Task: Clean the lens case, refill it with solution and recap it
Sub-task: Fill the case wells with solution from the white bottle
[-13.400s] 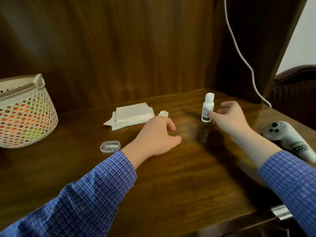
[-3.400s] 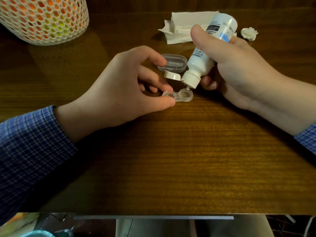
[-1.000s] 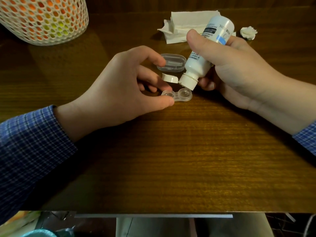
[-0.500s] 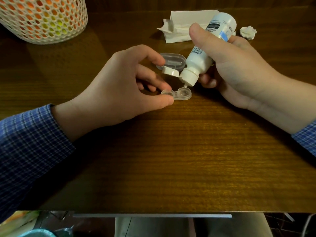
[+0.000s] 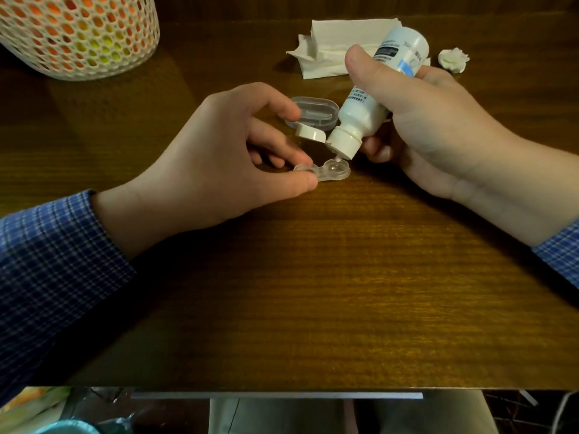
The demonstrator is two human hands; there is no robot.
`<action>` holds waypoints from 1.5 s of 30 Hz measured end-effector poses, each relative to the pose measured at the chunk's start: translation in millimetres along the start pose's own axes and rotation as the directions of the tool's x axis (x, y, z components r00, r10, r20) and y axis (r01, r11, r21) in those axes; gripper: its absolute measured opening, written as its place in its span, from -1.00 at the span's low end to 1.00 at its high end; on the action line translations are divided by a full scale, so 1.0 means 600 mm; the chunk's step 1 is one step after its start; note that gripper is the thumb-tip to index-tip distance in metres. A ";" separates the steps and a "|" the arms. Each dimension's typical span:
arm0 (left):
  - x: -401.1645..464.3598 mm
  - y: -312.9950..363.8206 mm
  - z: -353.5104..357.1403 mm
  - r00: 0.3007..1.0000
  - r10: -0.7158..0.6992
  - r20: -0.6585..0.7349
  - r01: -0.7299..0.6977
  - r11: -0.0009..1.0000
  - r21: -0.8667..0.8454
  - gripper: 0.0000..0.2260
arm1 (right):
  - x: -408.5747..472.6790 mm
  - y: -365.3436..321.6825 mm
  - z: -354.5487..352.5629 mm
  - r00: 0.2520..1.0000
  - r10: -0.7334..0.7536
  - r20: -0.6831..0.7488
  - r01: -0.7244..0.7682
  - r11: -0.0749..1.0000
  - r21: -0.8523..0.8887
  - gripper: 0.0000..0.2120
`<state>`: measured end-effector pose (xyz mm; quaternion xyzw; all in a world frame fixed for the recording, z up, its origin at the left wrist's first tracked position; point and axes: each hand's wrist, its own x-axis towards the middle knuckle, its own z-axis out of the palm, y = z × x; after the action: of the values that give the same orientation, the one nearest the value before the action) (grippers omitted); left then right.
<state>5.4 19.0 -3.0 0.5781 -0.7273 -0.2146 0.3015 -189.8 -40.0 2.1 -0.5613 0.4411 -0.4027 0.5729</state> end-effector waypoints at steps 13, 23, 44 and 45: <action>0.000 0.001 0.000 1.000 0.008 0.006 -0.008 1.000 -0.005 -0.38 | 0.001 -0.001 -0.002 1.000 -0.002 -0.007 0.002 1.000 0.001 -0.70; 0.000 -0.004 0.001 0.999 0.036 -0.016 -0.036 0.999 0.008 -0.35 | 0.003 0.000 -0.003 1.000 0.016 -0.010 -0.016 1.000 0.008 -0.67; 0.001 -0.004 0.003 1.000 0.009 -0.014 -0.009 1.000 0.006 -0.36 | -0.004 -0.003 0.001 1.000 0.007 -0.010 -0.007 1.000 -0.022 -0.75; 0.001 -0.004 0.003 1.000 0.010 -0.014 -0.010 1.000 0.007 -0.36 | -0.004 -0.003 0.002 1.000 0.007 -0.010 -0.007 1.000 -0.023 -0.74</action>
<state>6.0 17.9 -5.6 0.5771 -0.7287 -0.2066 0.3053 -189.5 -37.5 3.8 -0.5644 0.4505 -0.3983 0.5655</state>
